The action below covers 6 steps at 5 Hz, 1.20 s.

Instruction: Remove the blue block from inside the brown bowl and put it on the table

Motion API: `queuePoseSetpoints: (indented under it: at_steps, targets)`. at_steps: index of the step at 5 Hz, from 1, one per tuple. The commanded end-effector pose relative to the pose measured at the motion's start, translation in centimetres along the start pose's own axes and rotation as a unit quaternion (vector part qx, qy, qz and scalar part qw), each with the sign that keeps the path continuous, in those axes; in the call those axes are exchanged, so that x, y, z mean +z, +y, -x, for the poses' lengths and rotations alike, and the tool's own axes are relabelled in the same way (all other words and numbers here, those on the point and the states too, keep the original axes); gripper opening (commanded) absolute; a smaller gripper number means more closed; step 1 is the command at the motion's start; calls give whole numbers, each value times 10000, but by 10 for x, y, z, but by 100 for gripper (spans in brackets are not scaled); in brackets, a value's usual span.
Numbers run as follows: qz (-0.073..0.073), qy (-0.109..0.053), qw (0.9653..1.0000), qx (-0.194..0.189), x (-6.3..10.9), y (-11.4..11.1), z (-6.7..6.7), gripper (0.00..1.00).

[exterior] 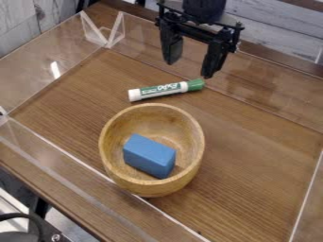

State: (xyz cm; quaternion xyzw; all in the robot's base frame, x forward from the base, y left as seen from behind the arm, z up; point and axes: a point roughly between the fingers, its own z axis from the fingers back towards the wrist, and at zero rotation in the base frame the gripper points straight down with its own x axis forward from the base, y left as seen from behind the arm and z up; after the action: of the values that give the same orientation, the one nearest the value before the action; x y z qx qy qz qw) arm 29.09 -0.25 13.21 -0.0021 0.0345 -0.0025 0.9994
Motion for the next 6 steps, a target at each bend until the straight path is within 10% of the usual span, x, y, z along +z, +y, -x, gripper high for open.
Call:
queuePoseSetpoints:
  at_steps: [1,3,6]
  targets:
    - [28,52,9997,230,-6,-1,6,100]
    - [202,-264,9870,1570,-4,-4,46,100]
    - [376,-493,9518,3004,-12,-7,74,100]
